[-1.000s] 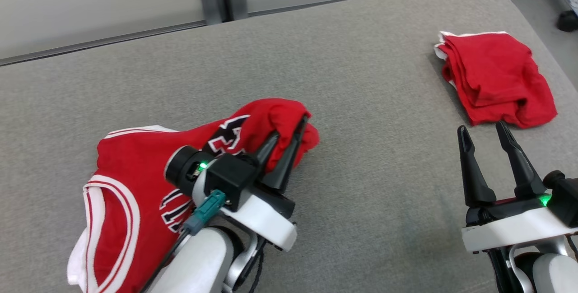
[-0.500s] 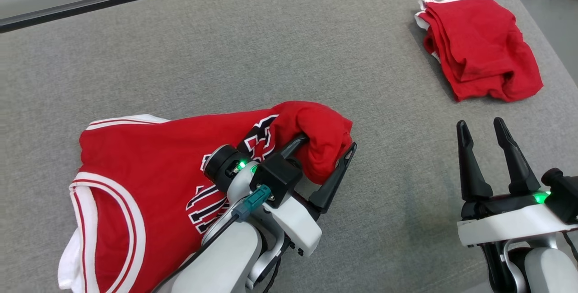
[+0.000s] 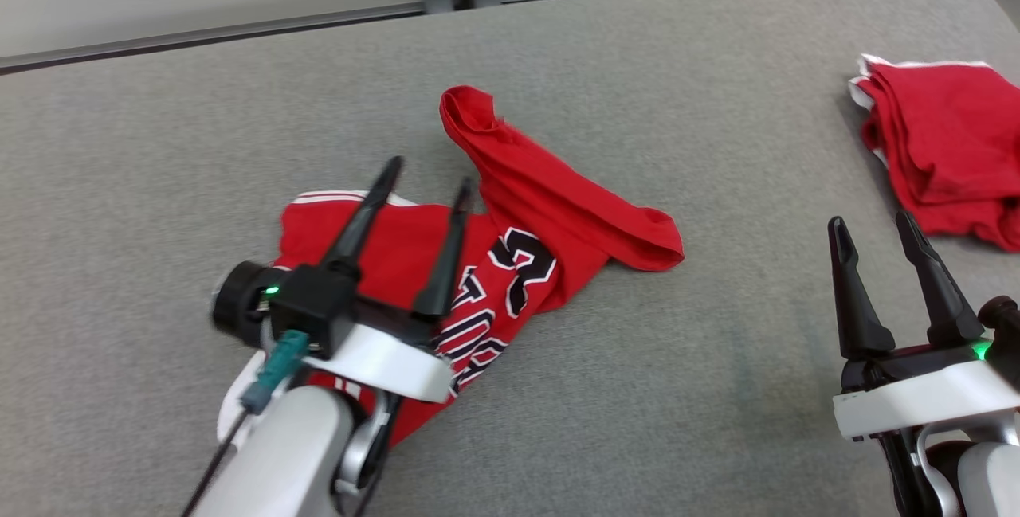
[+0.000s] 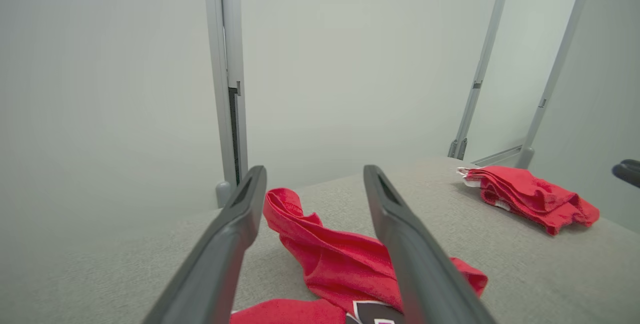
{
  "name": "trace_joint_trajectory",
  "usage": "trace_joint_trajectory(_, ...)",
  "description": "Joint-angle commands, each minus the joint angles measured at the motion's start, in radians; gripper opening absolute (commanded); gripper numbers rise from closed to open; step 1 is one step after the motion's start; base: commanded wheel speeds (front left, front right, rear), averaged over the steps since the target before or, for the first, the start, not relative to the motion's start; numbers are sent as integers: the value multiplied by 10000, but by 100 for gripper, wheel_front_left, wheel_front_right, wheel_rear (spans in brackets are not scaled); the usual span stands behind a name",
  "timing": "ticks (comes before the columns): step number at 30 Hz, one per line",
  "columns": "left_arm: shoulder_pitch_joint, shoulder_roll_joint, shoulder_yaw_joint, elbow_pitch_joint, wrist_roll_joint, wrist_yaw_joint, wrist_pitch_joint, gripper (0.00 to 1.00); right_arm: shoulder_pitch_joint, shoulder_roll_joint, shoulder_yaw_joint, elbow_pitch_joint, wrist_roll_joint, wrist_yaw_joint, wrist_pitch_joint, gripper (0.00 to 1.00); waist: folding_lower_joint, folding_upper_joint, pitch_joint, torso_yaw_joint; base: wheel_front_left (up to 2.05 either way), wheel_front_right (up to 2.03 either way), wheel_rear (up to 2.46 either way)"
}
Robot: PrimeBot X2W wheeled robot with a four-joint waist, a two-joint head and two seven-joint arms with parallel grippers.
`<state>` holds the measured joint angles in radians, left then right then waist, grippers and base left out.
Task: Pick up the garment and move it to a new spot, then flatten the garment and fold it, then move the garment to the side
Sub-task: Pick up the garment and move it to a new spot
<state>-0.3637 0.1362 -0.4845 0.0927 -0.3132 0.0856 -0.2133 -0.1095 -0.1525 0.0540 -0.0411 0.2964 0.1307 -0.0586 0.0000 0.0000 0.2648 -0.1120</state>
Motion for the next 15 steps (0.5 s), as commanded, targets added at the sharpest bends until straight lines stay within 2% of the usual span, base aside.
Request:
trace_joint_trajectory(1,238,196,303,-79,-129,174,-99,100,157,-81,-37,-91,-124,0,119,100,0,0,-396,551,0,0,0)
trace_joint_trajectory(8,1007,729,1449,-192,-587,661,-332,100,505,-117,-169,-344,-193,0,419,100,0,0,-824,1218,0,0,0)
trace_joint_trajectory(15,2201,1353,2289,-322,-1072,764,-376,100,1020,-58,-305,-576,-290,0,723,100,0,0,-1346,1654,0,0,0)
